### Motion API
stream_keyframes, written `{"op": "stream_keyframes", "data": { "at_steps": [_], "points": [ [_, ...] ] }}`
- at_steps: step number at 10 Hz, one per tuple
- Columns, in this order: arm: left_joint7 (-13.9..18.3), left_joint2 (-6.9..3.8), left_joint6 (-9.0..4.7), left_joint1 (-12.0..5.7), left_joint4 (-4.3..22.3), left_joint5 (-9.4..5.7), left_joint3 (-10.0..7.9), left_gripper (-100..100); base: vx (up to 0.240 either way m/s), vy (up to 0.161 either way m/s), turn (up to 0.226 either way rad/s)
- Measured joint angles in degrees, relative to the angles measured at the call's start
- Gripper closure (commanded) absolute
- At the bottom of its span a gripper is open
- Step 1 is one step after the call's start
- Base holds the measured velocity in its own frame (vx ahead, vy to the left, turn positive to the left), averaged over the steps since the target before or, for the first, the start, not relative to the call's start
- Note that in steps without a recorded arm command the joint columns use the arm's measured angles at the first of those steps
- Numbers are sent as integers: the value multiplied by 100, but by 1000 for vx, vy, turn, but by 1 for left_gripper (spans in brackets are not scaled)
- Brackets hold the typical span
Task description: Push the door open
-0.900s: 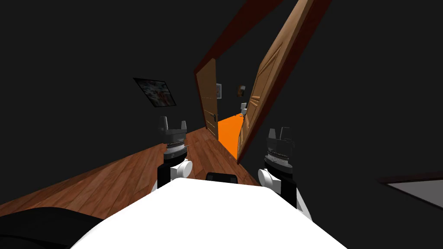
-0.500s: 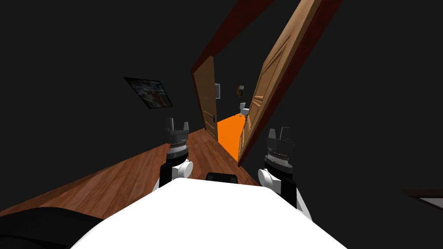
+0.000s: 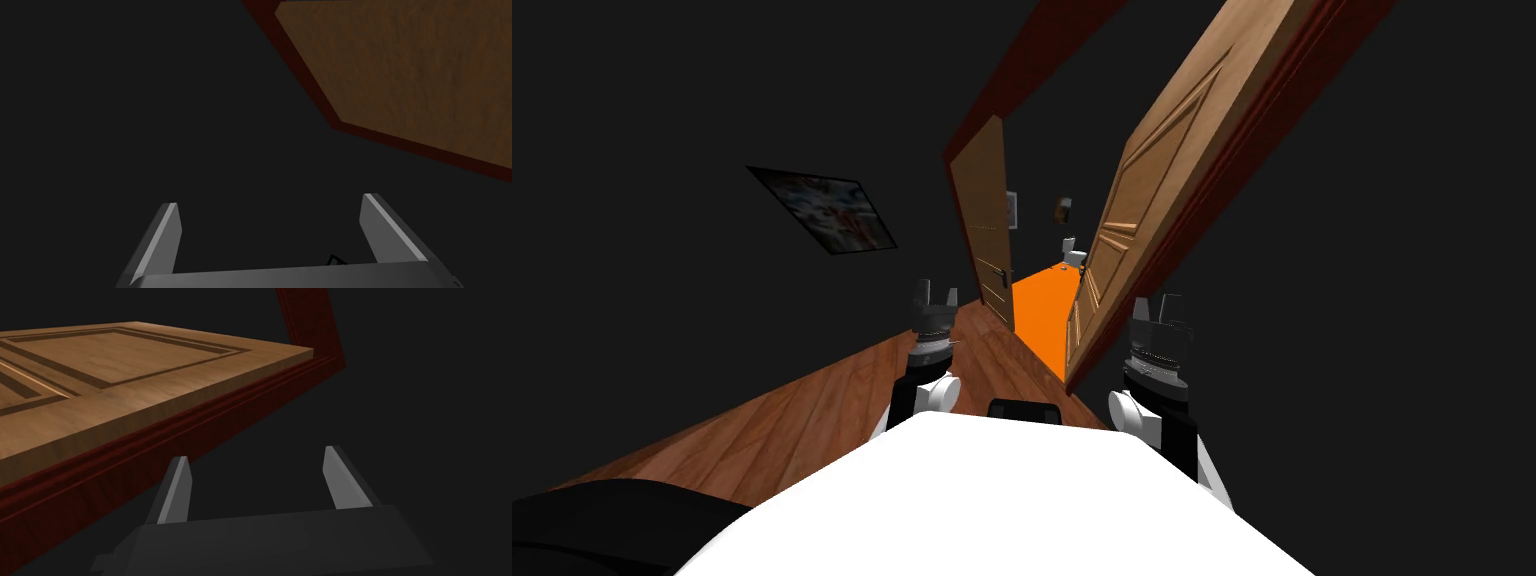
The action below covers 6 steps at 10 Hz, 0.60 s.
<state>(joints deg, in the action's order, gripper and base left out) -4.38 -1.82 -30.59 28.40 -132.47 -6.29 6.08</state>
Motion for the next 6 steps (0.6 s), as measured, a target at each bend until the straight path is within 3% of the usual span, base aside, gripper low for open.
{"op": "stream_keyframes", "data": {
  "at_steps": [4,6],
  "points": [
    [5,-200,91,13,302,-6,201,-100,164,124,-105],
    [17,-298,162,-62,521,-24,265,-100,150,146,-124]
  ]
}}
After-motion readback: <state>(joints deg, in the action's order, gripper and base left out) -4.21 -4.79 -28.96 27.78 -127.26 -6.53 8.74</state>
